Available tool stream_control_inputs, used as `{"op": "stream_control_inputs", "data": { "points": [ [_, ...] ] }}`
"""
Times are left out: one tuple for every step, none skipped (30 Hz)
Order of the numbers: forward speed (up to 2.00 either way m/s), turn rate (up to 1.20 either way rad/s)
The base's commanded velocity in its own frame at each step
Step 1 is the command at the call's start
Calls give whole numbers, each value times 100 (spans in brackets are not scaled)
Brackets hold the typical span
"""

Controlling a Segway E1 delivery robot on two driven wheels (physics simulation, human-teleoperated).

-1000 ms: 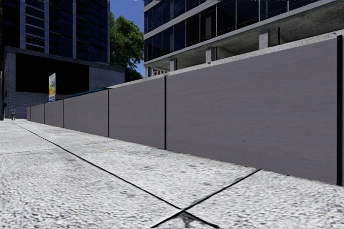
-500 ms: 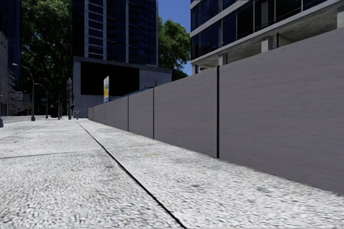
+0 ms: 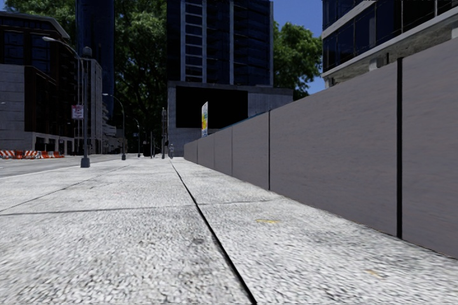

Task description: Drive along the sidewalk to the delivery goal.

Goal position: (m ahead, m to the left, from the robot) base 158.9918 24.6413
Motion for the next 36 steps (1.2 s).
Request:
{"op": "stream_control_inputs", "data": {
  "points": [
    [200,28],
    [200,28],
    [200,22],
    [200,18],
    [200,16],
    [200,16],
    [200,14],
    [200,13],
    [200,12],
    [200,12],
    [200,12],
    [200,11],
    [200,11],
    [200,11],
    [200,11],
    [200,17],
    [200,22],
    [200,23],
    [200,23],
    [200,27],
    [200,33],
    [200,36],
    [200,36],
    [200,41],
    [200,50],
    [200,54],
    [200,54],
    [200,55],
    [200,55],
    [200,55],
    [200,55],
    [200,55],
    [200,53],
    [200,49],
    [200,49],
    [200,41]
  ]
}}
